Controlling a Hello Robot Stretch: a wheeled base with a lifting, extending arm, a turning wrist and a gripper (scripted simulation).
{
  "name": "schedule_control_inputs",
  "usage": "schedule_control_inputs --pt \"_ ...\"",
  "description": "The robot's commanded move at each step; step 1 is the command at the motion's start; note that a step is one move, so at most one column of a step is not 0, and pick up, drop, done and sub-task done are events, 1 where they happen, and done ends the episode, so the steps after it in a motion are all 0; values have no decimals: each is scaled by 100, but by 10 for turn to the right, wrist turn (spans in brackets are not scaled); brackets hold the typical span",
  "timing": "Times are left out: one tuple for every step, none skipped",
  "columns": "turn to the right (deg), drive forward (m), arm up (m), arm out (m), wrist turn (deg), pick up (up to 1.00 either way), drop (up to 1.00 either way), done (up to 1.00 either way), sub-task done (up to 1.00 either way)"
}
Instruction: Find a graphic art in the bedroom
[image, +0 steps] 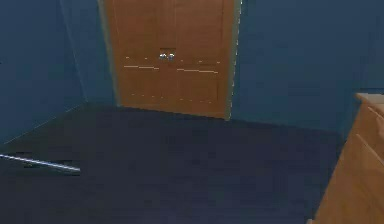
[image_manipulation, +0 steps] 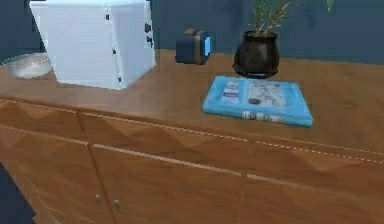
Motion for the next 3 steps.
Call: schedule_control_inputs --pt "-120 0 0 0 0 0 0 0 0" --pt "-30 0 0 0 0 0 0 0 0" --pt "0 100 0 0 0 0 0 0 0"
